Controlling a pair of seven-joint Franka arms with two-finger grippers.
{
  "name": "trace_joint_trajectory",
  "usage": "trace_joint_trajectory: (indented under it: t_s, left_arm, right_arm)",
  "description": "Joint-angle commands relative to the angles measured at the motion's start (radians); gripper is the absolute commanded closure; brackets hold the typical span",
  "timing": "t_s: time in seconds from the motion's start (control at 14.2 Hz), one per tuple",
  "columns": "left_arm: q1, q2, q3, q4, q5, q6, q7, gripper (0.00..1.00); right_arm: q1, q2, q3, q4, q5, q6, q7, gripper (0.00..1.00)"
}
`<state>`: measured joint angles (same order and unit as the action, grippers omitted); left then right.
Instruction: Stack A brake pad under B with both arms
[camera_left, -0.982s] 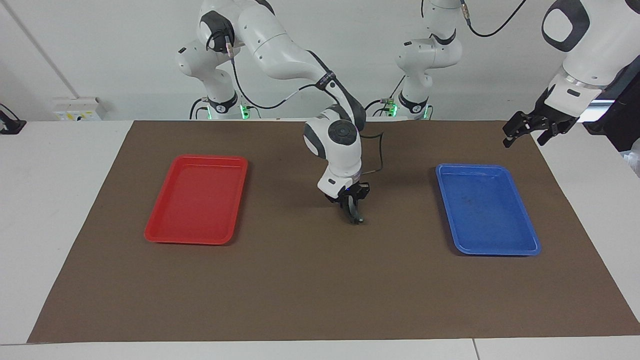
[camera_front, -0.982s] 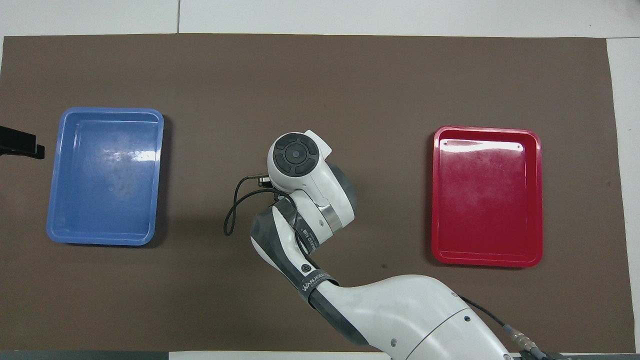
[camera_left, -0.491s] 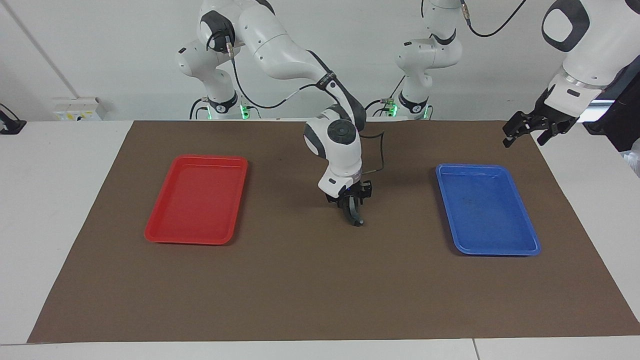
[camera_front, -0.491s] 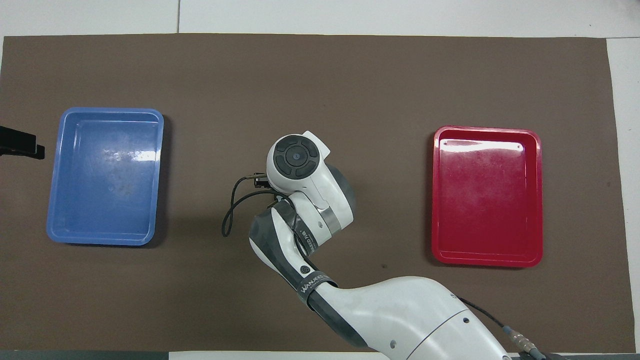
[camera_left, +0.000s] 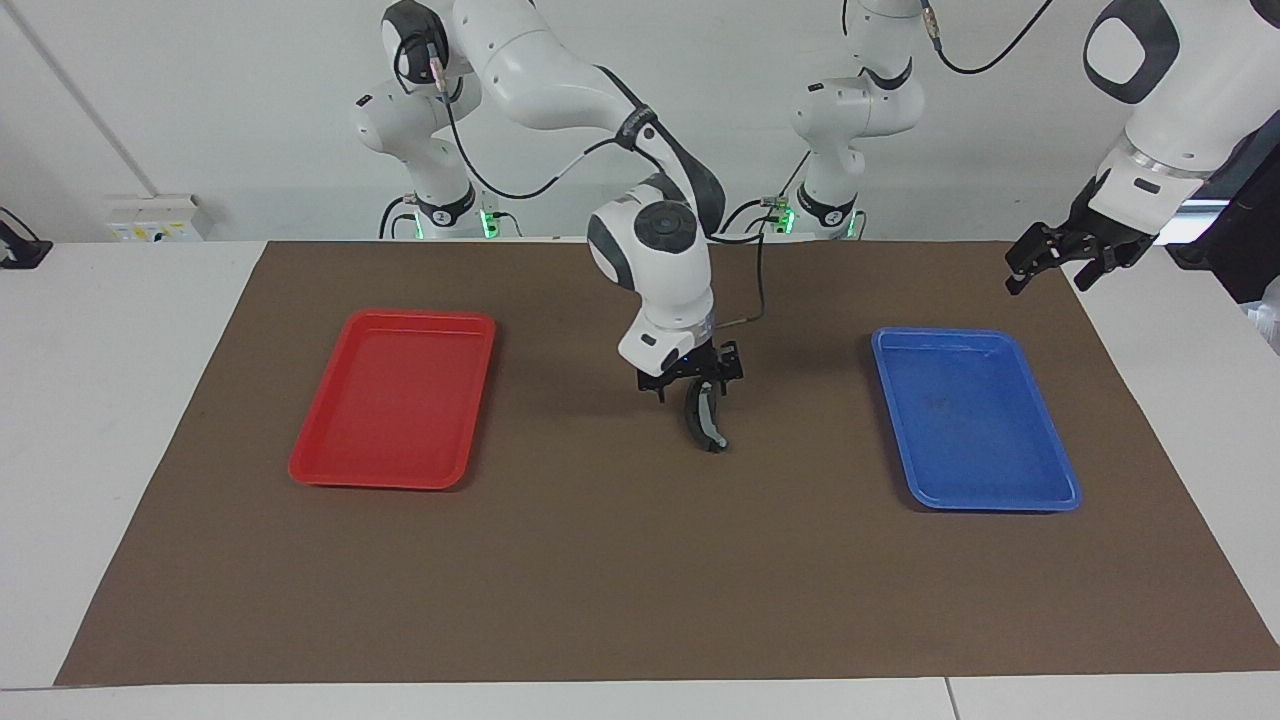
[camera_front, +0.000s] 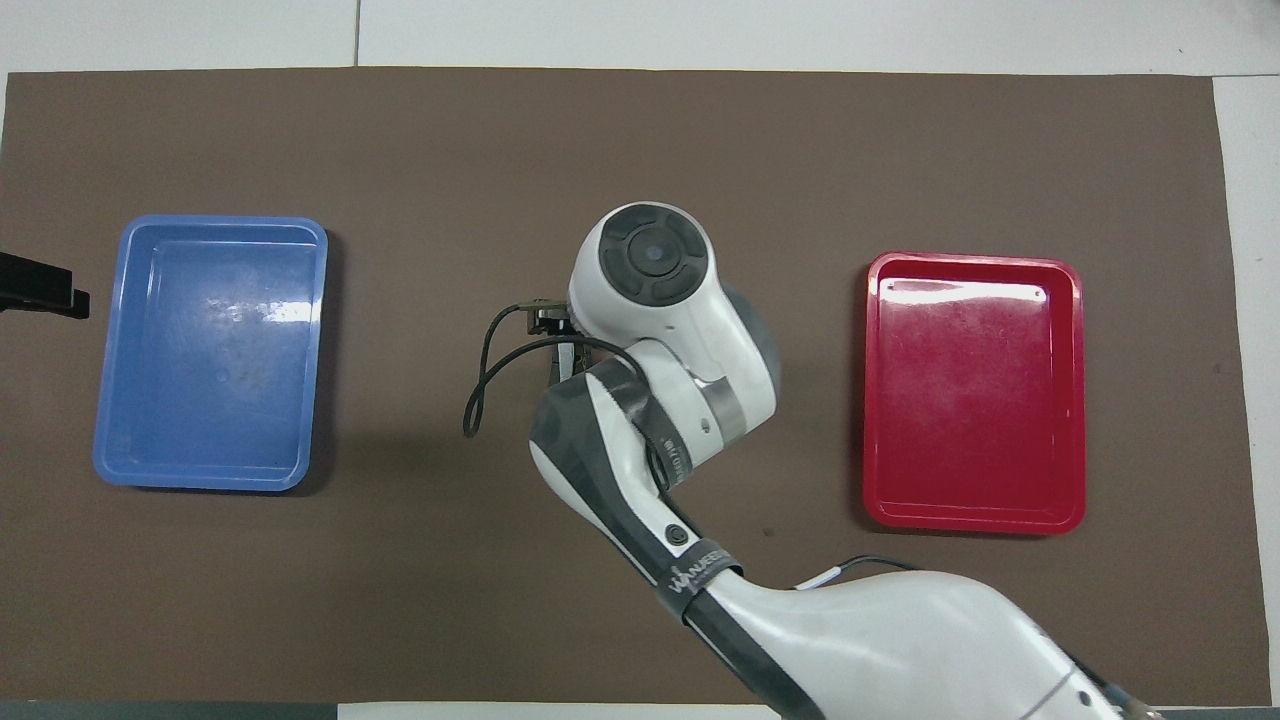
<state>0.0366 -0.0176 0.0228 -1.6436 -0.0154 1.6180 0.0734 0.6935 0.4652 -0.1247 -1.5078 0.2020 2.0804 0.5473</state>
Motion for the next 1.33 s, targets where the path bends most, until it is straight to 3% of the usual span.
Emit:
trace_joint_trajectory:
  t_s: [0.0,0.21,0.49,0.7,0.84,1.26]
  left_arm:
    - [0.011,-0.019,-0.006,-0.015,0.0,-0.01,0.005,0.0]
    - [0.011,-0.019,-0.006,-0.016,0.0,-0.01,0.005,0.0]
    - [0.011,-0.019,-0.006,-0.016,0.0,-0.012,0.005,0.0]
    - [0.011,-0.019,-0.006,-0.015,0.0,-0.01,0.005,0.0]
    - [0.011,-0.019,-0.006,-0.016,0.0,-0.01,0.005,0.0]
    - [0.011,-0.019,-0.006,-0.015,0.0,-0.01,0.005,0.0]
  right_arm:
    - [-0.145,-0.152,0.014,-0.032,-0.036,-0.149,-0.021,0.0]
    - [-0.276,-0.281,0.016,-0.032,-0.159,-0.333,-0.163,0.0]
    - [-0.474,-0.427,0.016,-0.075,-0.179,-0.529,-0.384,0.0]
    - [-0.603,-0.473,0.017,-0.094,-0.179,-0.566,-0.489,0.0]
    - [-0.606,-0.508,0.014,-0.153,-0.188,-0.528,-0.558,0.0]
    - [-0.641,-0.534,0.016,-0.198,-0.228,-0.514,-0.567,0.0]
